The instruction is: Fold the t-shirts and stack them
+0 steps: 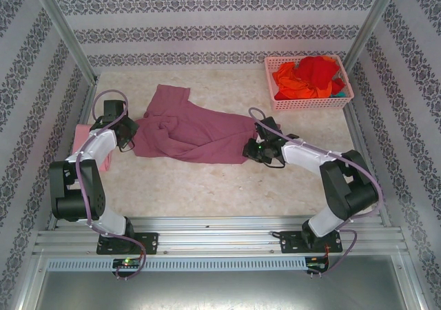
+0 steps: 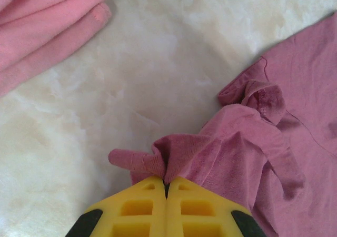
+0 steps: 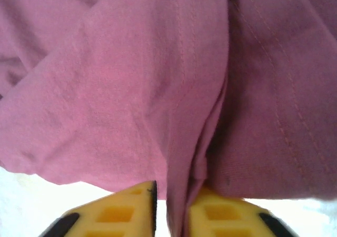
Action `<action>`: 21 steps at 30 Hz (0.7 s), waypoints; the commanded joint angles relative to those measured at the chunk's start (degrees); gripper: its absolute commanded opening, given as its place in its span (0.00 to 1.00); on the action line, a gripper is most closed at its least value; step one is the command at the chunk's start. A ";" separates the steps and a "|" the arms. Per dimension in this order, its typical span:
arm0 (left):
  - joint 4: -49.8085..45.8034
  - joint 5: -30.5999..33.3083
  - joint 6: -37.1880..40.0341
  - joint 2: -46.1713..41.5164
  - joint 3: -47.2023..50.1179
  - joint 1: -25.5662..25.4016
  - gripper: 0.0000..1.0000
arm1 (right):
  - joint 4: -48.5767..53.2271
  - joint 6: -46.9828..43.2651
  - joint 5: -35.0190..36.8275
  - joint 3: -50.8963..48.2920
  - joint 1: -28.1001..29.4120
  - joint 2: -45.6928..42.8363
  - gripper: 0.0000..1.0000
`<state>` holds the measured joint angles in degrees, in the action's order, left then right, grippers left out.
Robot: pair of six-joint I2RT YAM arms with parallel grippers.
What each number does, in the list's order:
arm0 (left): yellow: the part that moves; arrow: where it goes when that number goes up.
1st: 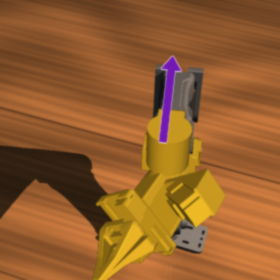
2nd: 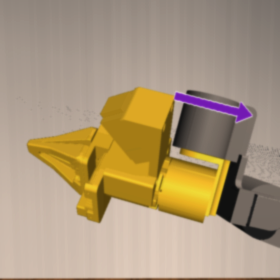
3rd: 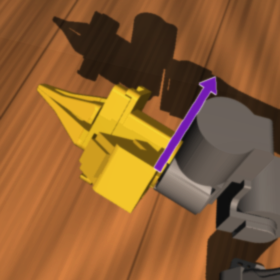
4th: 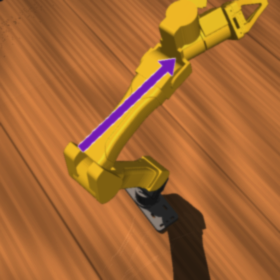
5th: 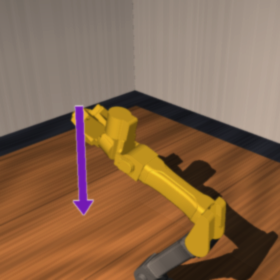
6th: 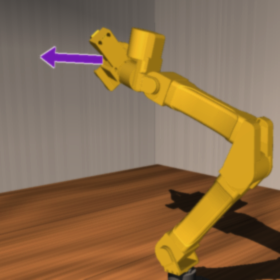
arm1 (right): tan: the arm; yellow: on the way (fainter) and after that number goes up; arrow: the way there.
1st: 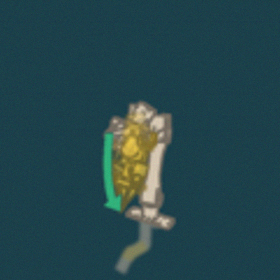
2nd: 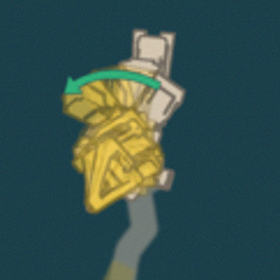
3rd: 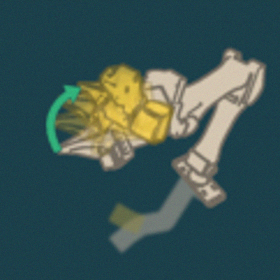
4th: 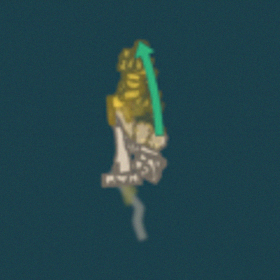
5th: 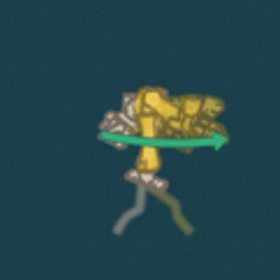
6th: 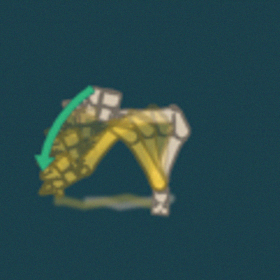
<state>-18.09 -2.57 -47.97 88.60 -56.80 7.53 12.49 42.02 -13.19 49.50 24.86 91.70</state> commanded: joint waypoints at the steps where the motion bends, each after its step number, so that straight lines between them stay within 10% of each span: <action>1: 0.97 0.72 0.68 -0.39 0.39 0.56 0.00 | -1.27 -1.24 -1.22 2.13 -0.60 1.30 0.00; 21: -9.48 7.84 3.14 -32.66 4.24 0.56 0.00 | 4.12 -7.01 9.90 -5.38 -2.19 -50.71 0.00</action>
<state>-21.87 4.62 -46.50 58.59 -53.84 7.57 10.66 34.89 -5.74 44.73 22.98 44.97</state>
